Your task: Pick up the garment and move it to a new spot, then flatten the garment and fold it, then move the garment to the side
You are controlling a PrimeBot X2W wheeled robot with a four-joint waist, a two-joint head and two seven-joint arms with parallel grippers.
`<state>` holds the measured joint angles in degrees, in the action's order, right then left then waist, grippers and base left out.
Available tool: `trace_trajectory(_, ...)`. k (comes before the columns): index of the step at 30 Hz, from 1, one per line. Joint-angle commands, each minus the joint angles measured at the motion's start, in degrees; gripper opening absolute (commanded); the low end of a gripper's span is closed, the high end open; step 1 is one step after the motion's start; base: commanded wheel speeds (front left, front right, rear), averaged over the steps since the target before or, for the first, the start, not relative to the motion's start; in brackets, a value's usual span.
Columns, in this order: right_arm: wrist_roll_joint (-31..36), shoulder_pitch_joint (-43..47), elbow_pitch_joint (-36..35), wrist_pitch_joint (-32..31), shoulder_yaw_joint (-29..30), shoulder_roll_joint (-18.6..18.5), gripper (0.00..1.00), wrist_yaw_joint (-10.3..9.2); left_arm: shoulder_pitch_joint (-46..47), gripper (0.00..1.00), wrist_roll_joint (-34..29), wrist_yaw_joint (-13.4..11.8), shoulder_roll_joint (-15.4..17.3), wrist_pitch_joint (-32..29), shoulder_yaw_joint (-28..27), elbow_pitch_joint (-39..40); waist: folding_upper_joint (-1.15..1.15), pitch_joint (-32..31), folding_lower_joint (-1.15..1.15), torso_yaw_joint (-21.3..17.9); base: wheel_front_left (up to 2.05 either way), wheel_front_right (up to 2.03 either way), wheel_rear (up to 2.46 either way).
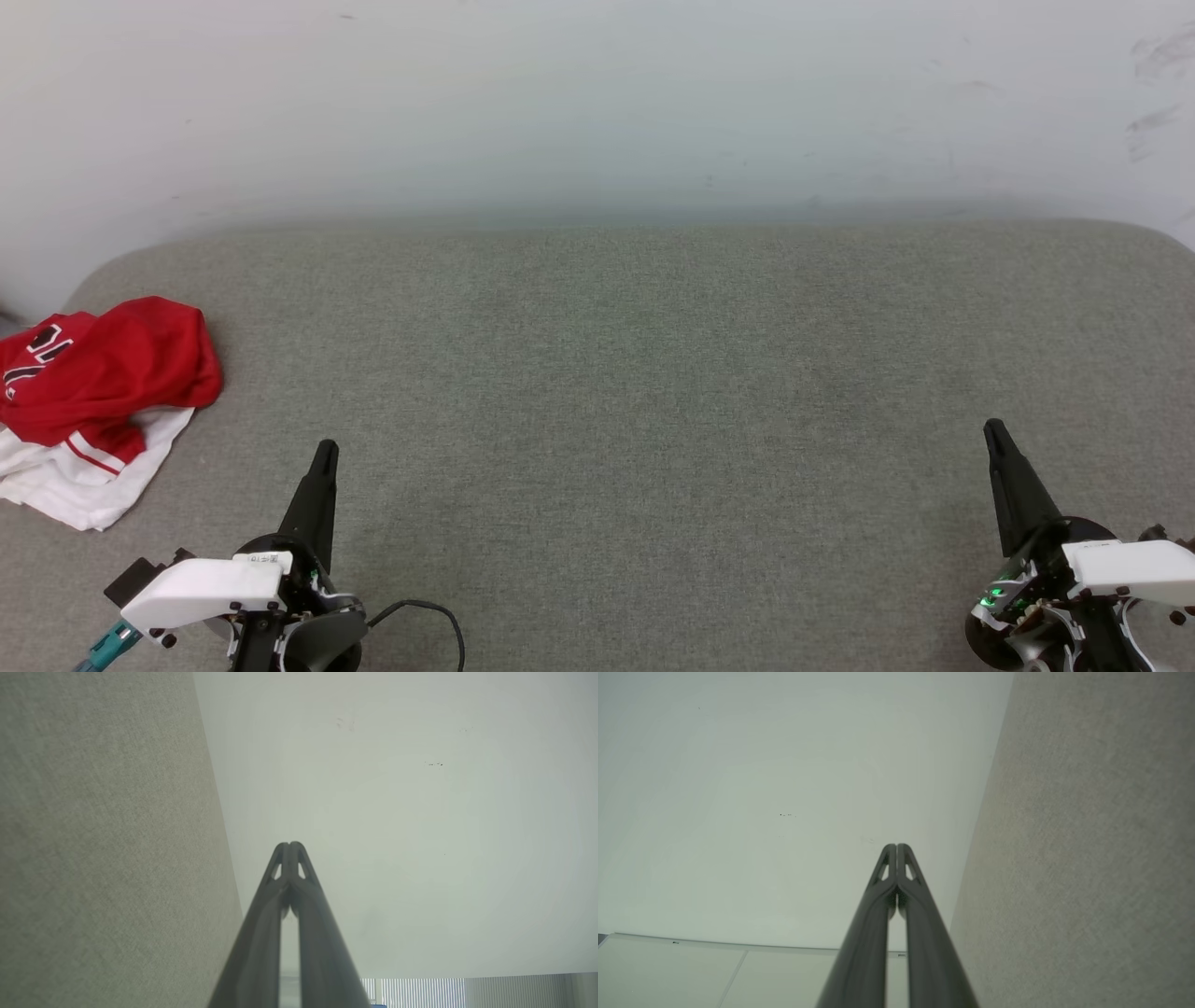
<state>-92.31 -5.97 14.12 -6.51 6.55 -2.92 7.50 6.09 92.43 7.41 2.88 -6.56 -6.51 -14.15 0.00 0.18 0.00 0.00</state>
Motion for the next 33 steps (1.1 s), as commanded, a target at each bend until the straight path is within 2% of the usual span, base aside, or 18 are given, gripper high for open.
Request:
trace_trajectory(1,-0.18,-0.61,0.04,-0.02,-0.04,0.07,0.0,-0.02,0.33,0.0,-0.02,0.23,-0.08,-0.12,-0.14,0.21,0.0,0.0,0.0,0.0,0.0,0.0,0.0)
trace_trajectory(28,-0.19,-0.61,0.04,-0.02,-0.05,0.07,0.0,-0.02,0.33,0.0,-0.02,0.23,-0.08,-0.12,-0.14,0.21,0.0,0.0,0.0,0.0,0.0,0.0,0.0)
trace_trajectory(29,0.02,0.1,0.14,0.01,-0.01,0.01,1.0,0.0,-0.06,1.0,0.0,-0.01,0.0,0.01,0.05,-0.18,0.0,0.0,0.0,0.0,0.0,0.0,0.0)
trace_trajectory(33,0.33,0.88,-0.12,0.75,-0.58,0.03,1.0,0.0,-0.47,1.0,0.04,-0.03,-0.05,0.48,0.85,-0.17,0.0,0.01,0.0,0.0,0.0,0.0,0.0)
